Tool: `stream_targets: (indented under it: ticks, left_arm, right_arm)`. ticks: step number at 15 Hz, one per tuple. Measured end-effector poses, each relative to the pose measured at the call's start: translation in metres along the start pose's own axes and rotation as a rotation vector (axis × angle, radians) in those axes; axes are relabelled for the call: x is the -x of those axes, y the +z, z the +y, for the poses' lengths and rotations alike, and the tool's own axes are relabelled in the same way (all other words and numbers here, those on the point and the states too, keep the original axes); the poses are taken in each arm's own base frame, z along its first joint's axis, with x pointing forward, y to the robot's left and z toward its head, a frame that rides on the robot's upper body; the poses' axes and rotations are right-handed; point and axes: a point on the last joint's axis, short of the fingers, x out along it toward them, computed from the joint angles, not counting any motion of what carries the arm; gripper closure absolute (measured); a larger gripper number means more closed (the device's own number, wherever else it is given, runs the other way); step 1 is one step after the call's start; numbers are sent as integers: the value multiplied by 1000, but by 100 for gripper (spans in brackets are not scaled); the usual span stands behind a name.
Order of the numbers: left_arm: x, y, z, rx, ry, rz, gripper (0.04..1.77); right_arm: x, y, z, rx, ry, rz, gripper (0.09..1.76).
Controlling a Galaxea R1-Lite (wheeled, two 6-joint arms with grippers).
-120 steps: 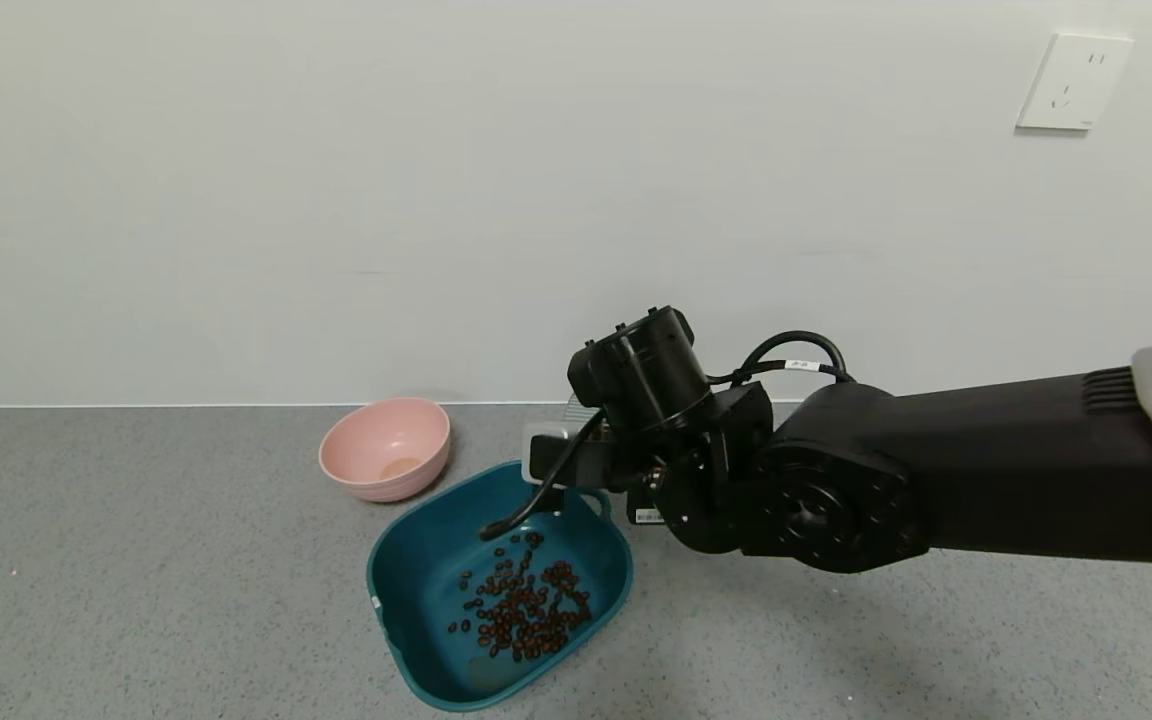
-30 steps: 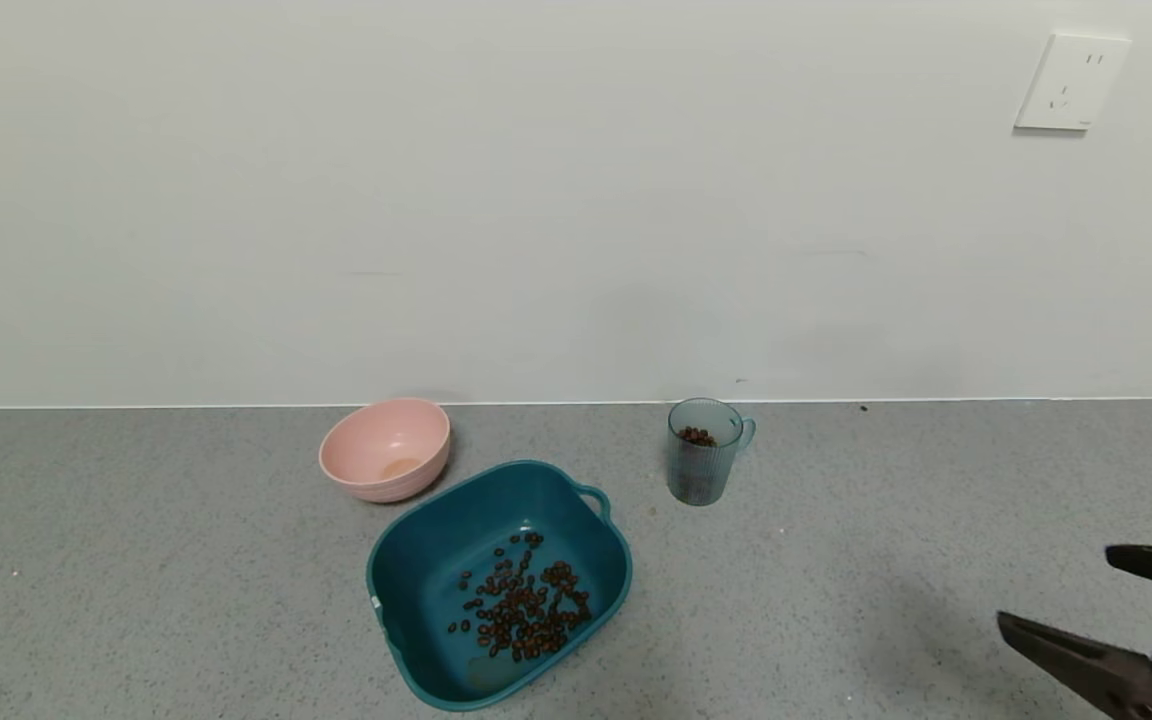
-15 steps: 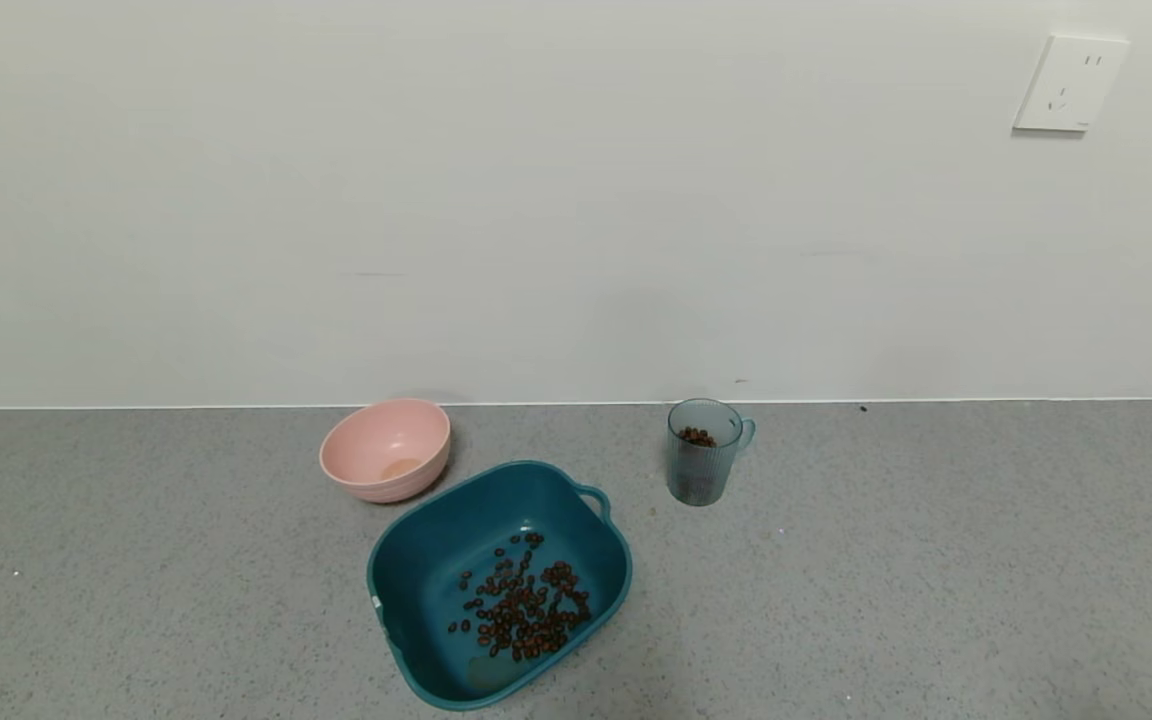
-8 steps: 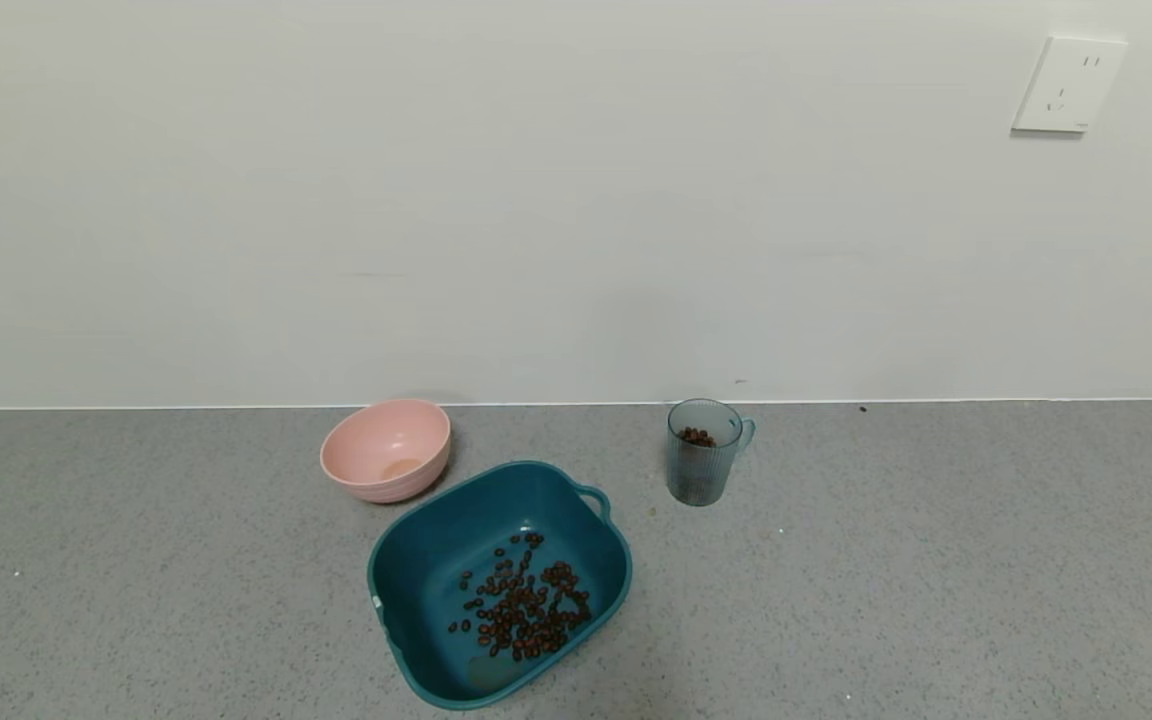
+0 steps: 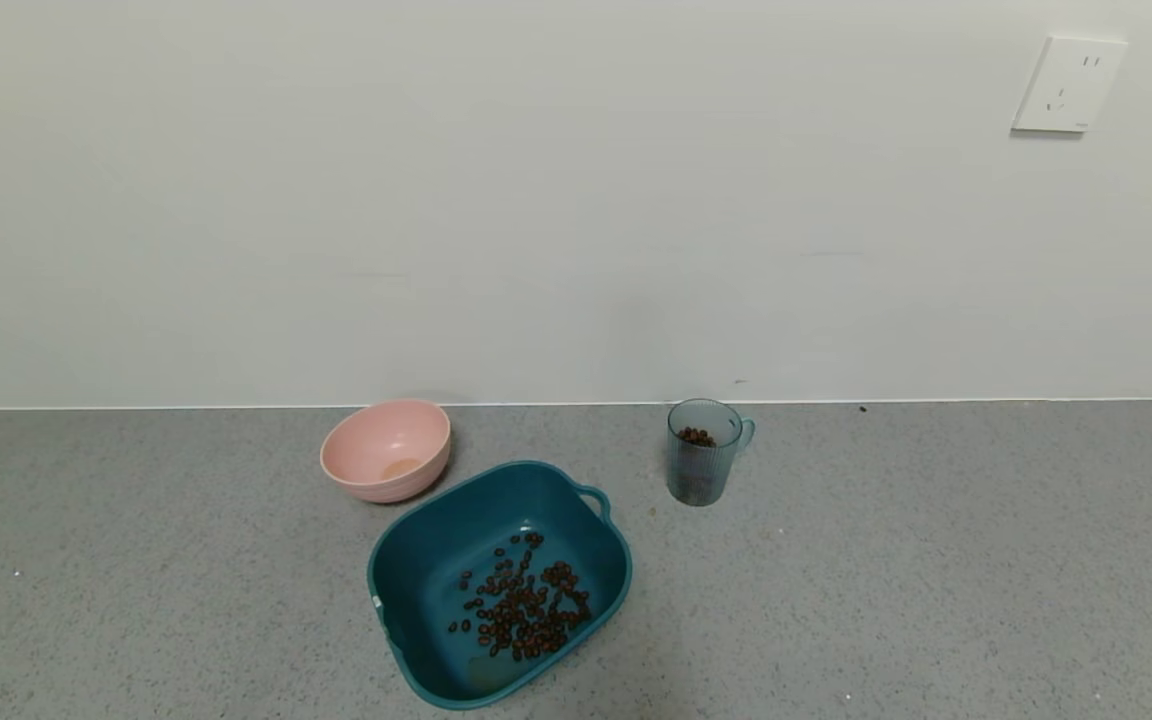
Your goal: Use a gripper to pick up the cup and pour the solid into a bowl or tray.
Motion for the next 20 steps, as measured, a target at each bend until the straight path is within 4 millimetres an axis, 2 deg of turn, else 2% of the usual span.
stream_targets:
  ticks: [6,10,20]
  left_arm:
    - [0,0,0,0,0,0,6]
    - [0,0,0,0,0,0,6]
    - [0,0,0,0,0,0,6]
  right_arm:
    - [-12,-58,4,53,119,-7,15]
    - [-18,-86,4,63,128,45,15]
    - [-18,-91,4,58,140,63,15]
